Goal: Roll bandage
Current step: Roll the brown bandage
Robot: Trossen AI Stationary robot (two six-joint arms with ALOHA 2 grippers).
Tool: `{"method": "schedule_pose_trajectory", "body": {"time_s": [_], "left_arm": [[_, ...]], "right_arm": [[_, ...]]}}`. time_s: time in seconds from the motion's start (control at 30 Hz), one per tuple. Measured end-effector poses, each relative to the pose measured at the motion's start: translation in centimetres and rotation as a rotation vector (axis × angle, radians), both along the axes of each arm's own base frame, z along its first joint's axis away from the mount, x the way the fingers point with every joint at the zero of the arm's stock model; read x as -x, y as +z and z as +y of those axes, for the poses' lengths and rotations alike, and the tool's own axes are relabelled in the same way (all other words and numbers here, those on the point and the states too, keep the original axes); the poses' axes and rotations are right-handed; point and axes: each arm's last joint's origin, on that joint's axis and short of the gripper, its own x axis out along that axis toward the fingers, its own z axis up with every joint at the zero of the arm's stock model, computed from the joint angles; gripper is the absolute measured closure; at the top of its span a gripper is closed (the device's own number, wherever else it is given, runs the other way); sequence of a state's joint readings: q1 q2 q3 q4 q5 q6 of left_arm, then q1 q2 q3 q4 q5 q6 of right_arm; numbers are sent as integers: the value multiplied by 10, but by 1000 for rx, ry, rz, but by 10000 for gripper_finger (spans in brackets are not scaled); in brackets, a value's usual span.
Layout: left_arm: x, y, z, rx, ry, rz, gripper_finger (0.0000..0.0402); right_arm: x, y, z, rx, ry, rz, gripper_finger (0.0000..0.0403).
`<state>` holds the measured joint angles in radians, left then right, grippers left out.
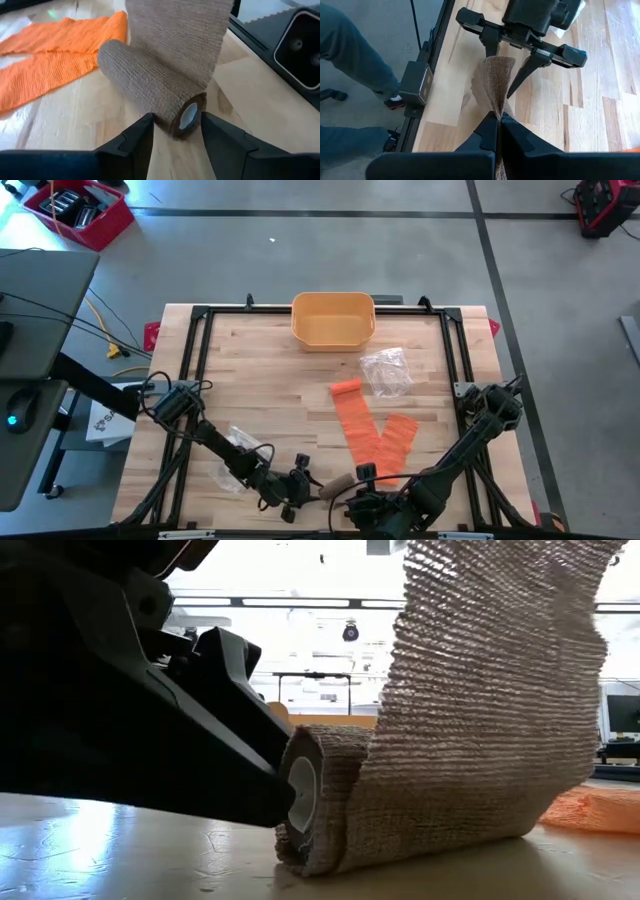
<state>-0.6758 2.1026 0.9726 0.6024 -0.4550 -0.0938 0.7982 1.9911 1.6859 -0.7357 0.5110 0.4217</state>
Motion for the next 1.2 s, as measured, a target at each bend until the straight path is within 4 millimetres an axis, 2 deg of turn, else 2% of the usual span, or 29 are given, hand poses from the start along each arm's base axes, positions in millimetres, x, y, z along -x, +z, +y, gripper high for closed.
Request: {"method": "schedule_pose_trajectory", "body": {"time_s": [0.47,0.73,0.93,1.2], "left_arm": [[-5,-2,7,38,46,8,255],[-9,2,8,85,53,-34,312],[-8,2,9,103,97,-27,386],[-4,-5,11,63,145,33,397]], "right_arm": [[0,0,0,-14,-6,-3,403],[-1,1,1,-26,-10,-12,403],[-2,3,2,-29,-16,-31,403],[-5,30,-1,31,-37,-82,403]]}}
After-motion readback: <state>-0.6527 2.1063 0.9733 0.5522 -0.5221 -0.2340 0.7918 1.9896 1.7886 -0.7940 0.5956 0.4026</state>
